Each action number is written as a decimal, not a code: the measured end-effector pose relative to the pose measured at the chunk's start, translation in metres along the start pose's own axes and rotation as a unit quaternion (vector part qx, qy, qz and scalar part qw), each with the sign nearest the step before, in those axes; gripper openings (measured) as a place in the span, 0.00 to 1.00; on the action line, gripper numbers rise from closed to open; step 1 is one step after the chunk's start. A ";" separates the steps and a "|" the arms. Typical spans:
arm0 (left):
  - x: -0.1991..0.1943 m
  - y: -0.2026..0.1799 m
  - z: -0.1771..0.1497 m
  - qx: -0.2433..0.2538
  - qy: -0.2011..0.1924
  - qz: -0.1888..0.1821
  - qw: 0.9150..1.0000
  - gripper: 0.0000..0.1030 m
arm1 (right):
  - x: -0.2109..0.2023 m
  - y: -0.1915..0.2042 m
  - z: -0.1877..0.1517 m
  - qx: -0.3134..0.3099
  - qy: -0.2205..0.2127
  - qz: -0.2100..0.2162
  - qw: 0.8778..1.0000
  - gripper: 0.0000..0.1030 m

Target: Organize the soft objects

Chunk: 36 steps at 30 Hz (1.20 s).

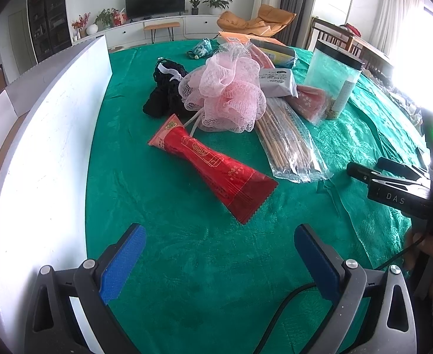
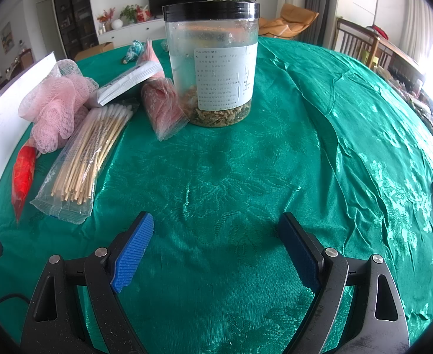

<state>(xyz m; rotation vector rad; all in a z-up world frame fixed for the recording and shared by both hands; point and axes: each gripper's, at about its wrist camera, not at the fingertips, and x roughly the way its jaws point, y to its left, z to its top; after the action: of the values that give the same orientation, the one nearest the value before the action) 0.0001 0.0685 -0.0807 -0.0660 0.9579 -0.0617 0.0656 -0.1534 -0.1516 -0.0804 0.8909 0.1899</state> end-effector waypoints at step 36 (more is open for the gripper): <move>0.041 0.013 0.044 -0.023 0.004 0.014 1.000 0.17 | -0.001 -0.001 0.001 0.004 0.001 0.005 1.000 0.86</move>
<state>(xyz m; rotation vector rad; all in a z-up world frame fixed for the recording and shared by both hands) 0.0603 0.0798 -0.0904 -0.0958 0.9679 -0.0142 0.0657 -0.1548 -0.1503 -0.0685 0.8934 0.1954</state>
